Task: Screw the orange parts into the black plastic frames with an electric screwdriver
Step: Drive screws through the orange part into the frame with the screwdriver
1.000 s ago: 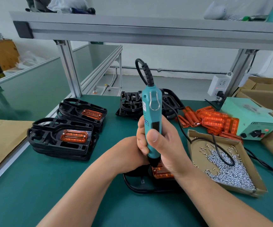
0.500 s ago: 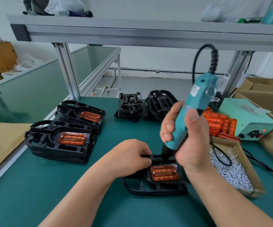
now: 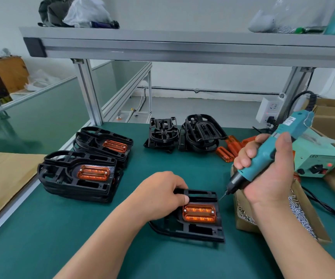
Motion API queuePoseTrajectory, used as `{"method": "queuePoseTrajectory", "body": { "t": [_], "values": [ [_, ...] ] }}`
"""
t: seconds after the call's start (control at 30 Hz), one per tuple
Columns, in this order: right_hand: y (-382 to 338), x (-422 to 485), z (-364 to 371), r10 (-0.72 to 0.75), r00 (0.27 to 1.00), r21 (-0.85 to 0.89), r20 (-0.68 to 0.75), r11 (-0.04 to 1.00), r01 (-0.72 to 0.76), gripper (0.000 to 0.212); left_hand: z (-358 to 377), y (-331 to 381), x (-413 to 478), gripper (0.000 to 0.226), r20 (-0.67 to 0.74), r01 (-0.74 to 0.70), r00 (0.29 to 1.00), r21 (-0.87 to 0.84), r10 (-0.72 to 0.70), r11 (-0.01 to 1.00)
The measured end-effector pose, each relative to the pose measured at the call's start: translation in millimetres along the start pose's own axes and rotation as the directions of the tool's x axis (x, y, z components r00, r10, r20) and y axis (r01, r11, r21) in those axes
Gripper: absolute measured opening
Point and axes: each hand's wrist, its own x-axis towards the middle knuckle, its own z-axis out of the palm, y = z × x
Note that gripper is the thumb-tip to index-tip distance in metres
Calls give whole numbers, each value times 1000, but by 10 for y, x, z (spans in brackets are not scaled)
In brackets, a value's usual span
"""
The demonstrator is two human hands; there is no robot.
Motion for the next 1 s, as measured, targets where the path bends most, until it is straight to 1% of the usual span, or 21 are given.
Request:
{"method": "queuePoseTrajectory", "body": {
  "t": [0.13,0.27,0.4,0.5,0.6,0.67,0.8,0.9,1.0],
  "values": [
    [8,10,-10,5,999,15,-37,1000,-5,40,-93,-37,-11,10,-116,7,993,5,-6,1000],
    [27,5,-3,27,997,33,-69,999,-25,39,-161,-117,-47,23,-158,29,987,135,-8,990],
    [53,-5,15,45,996,42,-72,998,-42,40,-335,-171,-105,28,-233,57,973,209,-7,976],
    [65,-14,27,42,997,39,-64,998,-40,41,-633,-271,-200,26,-359,108,933,264,-6,958],
    [74,-30,42,52,998,35,-35,998,-51,43,-976,-469,-314,27,-483,214,875,329,-31,920],
    [74,-32,48,62,998,41,-11,997,-61,48,-1197,-656,-375,28,-536,294,841,351,-67,889],
    [75,-37,43,66,998,42,14,997,-66,52,-1538,-1011,-458,26,-538,436,822,379,-189,817],
    [77,-41,35,66,998,42,8,997,-66,52,-1613,-1191,-467,28,-510,466,825,374,-242,802],
    [82,-44,39,69,998,41,3,997,-69,51,-1587,-1279,-442,31,-497,467,833,398,-243,790]
  ]
}}
